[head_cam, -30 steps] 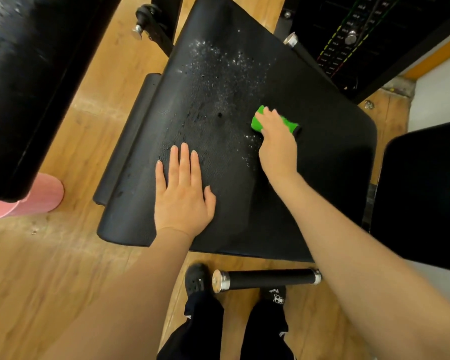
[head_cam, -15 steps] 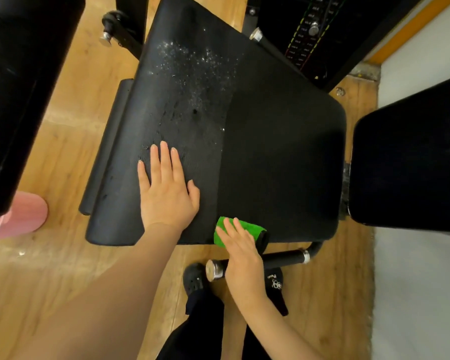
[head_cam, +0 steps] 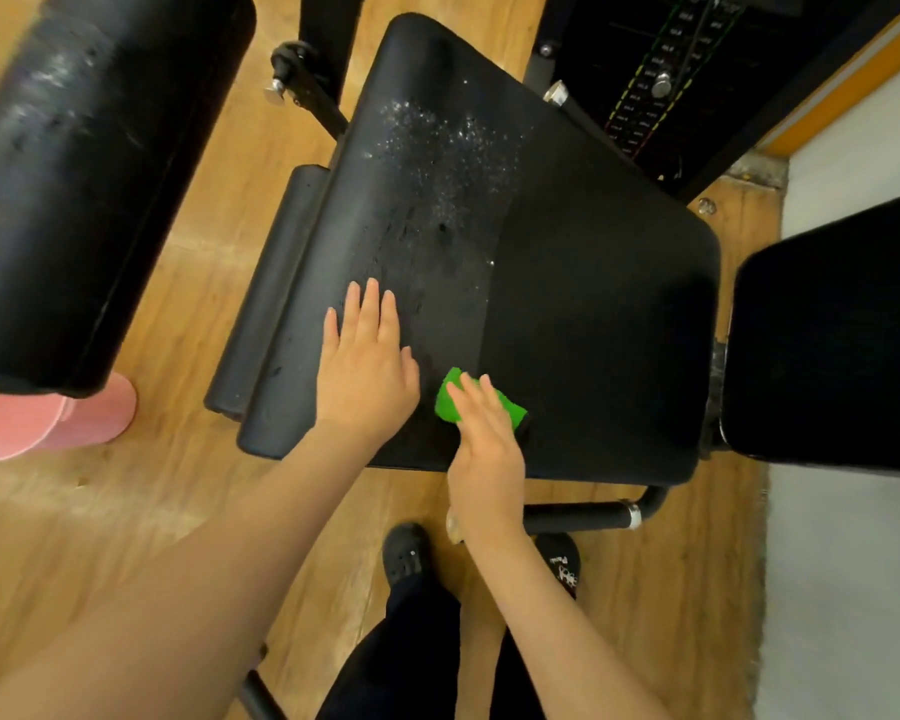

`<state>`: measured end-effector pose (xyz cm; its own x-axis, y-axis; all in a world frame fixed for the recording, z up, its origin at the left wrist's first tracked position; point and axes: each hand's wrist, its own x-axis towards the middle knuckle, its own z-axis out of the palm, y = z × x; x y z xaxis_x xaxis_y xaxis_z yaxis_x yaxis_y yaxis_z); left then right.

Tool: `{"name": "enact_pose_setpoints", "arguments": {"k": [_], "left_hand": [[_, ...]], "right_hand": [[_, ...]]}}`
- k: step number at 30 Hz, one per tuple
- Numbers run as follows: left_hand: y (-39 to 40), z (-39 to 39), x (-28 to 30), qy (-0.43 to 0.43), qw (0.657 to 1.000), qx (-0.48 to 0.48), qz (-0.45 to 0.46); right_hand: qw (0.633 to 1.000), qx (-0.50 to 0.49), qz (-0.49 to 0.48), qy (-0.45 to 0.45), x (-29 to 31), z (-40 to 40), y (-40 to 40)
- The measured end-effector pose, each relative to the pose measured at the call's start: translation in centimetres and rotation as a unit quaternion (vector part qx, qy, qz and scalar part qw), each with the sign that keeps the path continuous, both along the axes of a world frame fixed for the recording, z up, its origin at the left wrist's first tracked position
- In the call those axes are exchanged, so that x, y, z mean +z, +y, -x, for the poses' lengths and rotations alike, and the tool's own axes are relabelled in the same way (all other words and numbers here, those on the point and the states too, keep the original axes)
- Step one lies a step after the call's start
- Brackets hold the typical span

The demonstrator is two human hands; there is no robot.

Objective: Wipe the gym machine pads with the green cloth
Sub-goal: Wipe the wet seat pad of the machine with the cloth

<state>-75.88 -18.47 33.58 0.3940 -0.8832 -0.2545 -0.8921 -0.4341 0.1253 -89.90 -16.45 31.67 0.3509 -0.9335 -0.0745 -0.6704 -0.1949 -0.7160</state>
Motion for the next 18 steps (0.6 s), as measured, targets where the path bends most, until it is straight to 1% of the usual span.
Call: {"name": "enact_pose_setpoints", "arguments": {"k": [4, 7, 10, 12, 13, 16, 18], "left_hand": [[3.6, -3.4, 0.0, -0.014, 0.999, -0.027, 0.03], [5.8, -4.6, -0.2, 0.001, 0.999, -0.022, 0.026], [5.9, -4.2, -0.4, 0.021, 1.0, -0.003, 0.02], [5.4, -3.6, -0.3, 0.022, 0.999, 0.02, 0.025], [5.2, -3.4, -0.4, 0.02, 0.999, 0.029, 0.022], [4.6, -3.3, -0.5, 0.011, 0.999, 0.04, 0.019], [3.9, -3.2, -0.5, 0.007, 0.999, 0.048, 0.019]], "right_hand": [[0.99, 0.129, 0.055, -0.005, -0.6, -2.4, 2.8], [0.976, 0.202, 0.076, 0.023, -1.3, -1.6, 2.9], [0.964, 0.253, 0.072, 0.035, -1.8, 0.4, 1.6], [0.962, 0.259, 0.07, 0.054, -2.4, 2.0, 1.0], [0.965, 0.246, 0.07, 0.066, -2.6, 3.0, 0.8], [0.982, 0.166, 0.045, 0.084, -2.8, 5.2, 0.6], [0.987, 0.138, 0.032, 0.074, -2.8, 5.5, 0.6]]}}
